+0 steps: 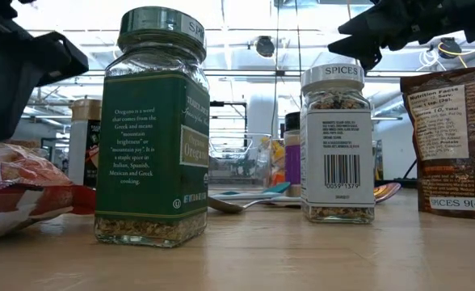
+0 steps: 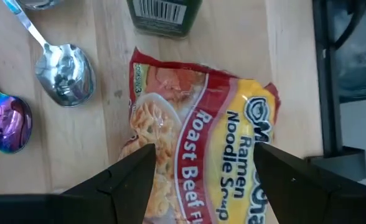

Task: Pick & Place Food Item
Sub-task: Put the red noodle pack into the right transparent bin

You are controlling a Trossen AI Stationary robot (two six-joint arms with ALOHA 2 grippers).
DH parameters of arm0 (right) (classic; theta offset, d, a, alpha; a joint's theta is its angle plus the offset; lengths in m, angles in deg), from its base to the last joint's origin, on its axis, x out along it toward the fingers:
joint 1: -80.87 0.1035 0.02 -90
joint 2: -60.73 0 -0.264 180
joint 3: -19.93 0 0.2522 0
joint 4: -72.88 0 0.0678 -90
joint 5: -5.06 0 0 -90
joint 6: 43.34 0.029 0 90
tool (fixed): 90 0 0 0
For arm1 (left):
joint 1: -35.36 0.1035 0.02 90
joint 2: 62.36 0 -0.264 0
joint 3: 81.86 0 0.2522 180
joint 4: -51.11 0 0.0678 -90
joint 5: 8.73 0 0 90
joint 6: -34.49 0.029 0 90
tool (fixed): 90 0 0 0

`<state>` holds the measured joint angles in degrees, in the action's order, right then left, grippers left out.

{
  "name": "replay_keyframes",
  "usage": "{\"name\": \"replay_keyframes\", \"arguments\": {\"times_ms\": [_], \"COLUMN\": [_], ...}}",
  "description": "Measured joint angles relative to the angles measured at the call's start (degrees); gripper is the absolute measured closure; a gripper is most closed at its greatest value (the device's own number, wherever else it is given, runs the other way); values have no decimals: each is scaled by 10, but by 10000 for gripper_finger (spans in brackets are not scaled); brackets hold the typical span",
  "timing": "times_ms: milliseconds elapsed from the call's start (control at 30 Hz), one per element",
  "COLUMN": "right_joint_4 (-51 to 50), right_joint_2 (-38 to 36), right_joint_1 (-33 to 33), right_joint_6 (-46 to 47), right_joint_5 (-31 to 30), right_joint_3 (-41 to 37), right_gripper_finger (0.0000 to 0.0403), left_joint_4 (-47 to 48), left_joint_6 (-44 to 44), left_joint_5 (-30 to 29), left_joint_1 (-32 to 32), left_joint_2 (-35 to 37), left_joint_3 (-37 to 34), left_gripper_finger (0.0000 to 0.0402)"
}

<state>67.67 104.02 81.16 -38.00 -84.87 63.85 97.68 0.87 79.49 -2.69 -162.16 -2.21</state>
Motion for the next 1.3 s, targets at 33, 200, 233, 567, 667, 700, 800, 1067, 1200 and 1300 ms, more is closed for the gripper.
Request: {"name": "replay_keyframes", "arguments": {"times_ms": [33, 200, 233, 567, 667, 700, 800, 1067, 1200, 1300], "right_joint_4": [0, -1, -1, 0, 0, 0, 0, 0, -1, -1], "right_joint_2": [0, 0, 0, 0, 0, 0, 0, 0, 0, 0], "right_joint_1": [0, 0, 0, 0, 0, 0, 0, 0, 0, 0], "right_joint_6": [0, 0, 0, 0, 0, 0, 0, -2, -5, -13], "right_joint_5": [0, 0, 0, 0, 0, 0, 0, 0, 0, 0], "right_joint_3": [0, 0, 0, 0, 0, 0, 0, 0, 1, 1], "right_gripper_finger": [188, 188, 188, 188, 188, 188, 188, 188, 188, 188], "left_joint_4": [-1, 3, 3, 4, 4, 4, 4, 8, 9, 8], "left_joint_6": [-1, -1, -1, -11, -16, -21, -37, -77, -84, -99], "left_joint_5": [0, 9, 15, 38, 59, 70, 116, 182, 165, 133], "left_joint_1": [0, 0, 0, 3, 6, 8, 15, 33, 37, 41], "left_joint_2": [-3, -15, -18, -18, -18, -18, -18, 2, 46, 92], "left_joint_3": [0, 0, 0, 0, 0, 0, 0, 0, 0, 0], "left_gripper_finger": [121, 138, 148, 286, 317, 327, 355, 384, 392, 392]}}
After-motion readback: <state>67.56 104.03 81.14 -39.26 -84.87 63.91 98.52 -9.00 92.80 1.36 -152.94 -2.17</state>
